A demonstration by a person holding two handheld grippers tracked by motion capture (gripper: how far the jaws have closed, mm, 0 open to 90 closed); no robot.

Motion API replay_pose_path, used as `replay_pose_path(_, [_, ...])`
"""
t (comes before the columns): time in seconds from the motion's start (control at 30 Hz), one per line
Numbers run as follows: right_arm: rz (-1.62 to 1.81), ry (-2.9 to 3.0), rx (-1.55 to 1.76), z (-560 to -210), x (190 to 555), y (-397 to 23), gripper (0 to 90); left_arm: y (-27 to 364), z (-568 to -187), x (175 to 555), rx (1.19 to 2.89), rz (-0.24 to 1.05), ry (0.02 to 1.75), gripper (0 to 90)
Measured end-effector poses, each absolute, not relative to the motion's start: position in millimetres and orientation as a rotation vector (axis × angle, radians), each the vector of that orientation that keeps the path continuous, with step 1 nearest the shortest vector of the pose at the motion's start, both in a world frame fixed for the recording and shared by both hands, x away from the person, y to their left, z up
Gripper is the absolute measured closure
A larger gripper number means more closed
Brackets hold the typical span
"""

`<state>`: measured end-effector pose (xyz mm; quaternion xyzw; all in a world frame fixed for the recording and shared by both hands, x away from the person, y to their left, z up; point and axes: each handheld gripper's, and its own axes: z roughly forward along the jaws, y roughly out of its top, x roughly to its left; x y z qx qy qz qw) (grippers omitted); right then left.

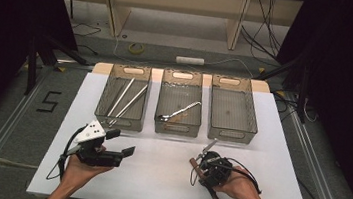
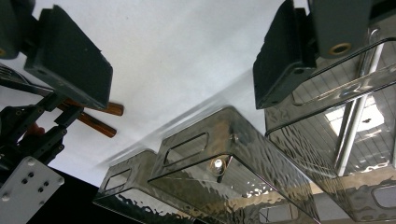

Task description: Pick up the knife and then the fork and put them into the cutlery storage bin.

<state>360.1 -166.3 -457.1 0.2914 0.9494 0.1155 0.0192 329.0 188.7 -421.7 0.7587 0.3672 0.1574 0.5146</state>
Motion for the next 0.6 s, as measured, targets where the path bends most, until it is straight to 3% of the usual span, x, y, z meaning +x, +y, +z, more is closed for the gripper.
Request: replay_pose_path(0.6, [0.312,2.957,0.881,-456.7,363.8,-164.4,74.2,188.6,-421.5,328.6,1.821,0.376,0.885,19.8])
